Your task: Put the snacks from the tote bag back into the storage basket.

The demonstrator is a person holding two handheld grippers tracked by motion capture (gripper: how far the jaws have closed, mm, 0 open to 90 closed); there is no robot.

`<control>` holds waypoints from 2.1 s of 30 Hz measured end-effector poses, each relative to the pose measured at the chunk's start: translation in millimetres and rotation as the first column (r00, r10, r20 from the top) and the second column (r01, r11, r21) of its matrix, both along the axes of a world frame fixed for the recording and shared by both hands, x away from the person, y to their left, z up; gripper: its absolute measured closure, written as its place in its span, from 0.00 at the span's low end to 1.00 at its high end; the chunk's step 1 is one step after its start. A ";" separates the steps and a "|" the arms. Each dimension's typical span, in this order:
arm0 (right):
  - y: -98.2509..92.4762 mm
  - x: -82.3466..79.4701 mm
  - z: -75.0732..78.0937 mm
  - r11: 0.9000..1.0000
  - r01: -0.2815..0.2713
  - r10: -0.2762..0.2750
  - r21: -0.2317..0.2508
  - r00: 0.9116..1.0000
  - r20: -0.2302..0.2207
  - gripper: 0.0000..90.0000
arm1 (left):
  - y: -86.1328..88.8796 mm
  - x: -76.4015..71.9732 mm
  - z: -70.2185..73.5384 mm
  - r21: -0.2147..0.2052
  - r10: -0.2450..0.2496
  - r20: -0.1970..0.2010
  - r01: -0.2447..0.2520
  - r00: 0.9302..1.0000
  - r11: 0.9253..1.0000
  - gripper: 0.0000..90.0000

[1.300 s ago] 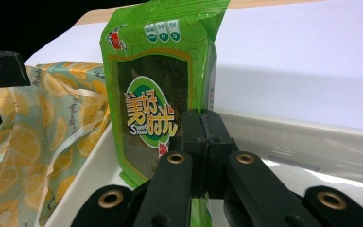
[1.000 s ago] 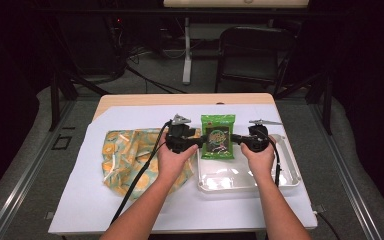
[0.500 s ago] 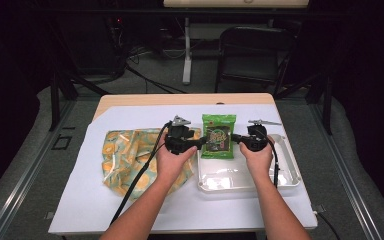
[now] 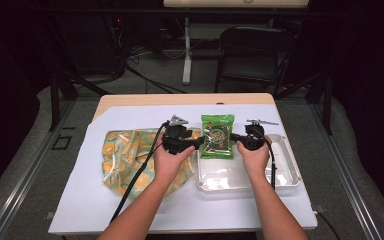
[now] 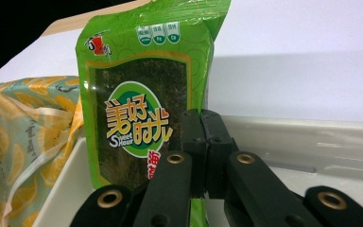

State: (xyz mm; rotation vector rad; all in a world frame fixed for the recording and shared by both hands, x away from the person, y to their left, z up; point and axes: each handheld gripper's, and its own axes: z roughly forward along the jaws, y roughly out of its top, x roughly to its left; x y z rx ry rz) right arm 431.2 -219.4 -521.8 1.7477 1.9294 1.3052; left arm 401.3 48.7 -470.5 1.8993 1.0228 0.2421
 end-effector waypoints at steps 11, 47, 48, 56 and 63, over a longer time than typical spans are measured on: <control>5.9 3.9 -6.5 0.999 0.022 -0.022 0.028 1.000 -0.019 1.00 | 8.8 -0.4 -2.3 -0.014 0.015 -0.006 -0.015 1.000 1.000 0.47; 10.1 -9.9 8.1 0.998 -0.007 0.011 -0.057 0.997 0.077 0.60 | 14.7 -0.4 -6.8 -0.006 0.030 -0.016 -0.030 0.999 1.000 0.47; 9.9 -10.5 8.6 0.998 -0.005 0.009 -0.055 0.997 0.076 0.59 | 14.7 -0.7 -6.8 -0.004 0.031 -0.015 -0.031 0.999 1.000 0.47; 11.2 -15.4 13.5 0.998 -0.023 0.028 -0.063 0.996 0.081 0.57 | 17.0 -1.8 -4.8 0.005 0.033 -0.007 -0.033 0.999 0.999 0.47; 18.2 -20.6 18.6 0.996 -0.052 0.060 -0.077 0.994 0.093 0.56 | 22.3 -5.4 -0.3 0.020 0.032 0.013 -0.032 0.999 0.999 0.47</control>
